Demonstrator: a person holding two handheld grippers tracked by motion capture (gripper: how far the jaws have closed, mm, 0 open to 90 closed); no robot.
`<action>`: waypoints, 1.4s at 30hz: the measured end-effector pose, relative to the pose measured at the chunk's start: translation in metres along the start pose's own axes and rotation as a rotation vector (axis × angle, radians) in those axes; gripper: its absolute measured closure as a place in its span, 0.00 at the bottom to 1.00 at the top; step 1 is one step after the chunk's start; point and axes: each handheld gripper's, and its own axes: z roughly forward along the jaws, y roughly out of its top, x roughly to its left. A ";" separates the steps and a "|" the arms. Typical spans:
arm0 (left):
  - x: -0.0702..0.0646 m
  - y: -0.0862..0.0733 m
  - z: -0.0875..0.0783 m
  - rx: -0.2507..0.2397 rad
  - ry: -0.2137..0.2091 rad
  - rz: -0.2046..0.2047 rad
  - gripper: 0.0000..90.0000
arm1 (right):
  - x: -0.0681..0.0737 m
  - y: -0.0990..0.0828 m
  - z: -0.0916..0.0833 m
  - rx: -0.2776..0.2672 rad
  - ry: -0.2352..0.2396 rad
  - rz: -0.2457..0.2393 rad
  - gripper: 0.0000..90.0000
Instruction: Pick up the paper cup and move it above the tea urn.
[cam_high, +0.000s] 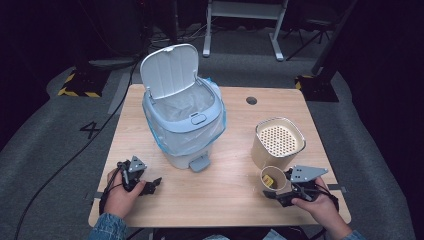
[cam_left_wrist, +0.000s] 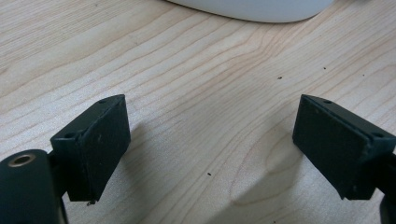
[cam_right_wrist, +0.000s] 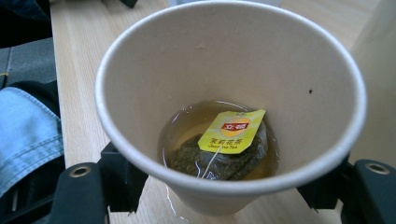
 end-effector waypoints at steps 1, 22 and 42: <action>0.000 0.000 0.000 0.000 0.000 0.000 0.13 | 0.000 0.003 -0.003 -0.003 -0.003 -0.002 0.33; -0.001 0.000 0.000 -0.004 0.002 -0.004 0.13 | -0.017 0.088 -0.069 -0.051 -0.049 -0.107 0.33; -0.001 -0.001 0.000 -0.005 0.007 0.001 0.13 | -0.082 0.138 -0.078 -0.064 -0.144 -0.130 0.33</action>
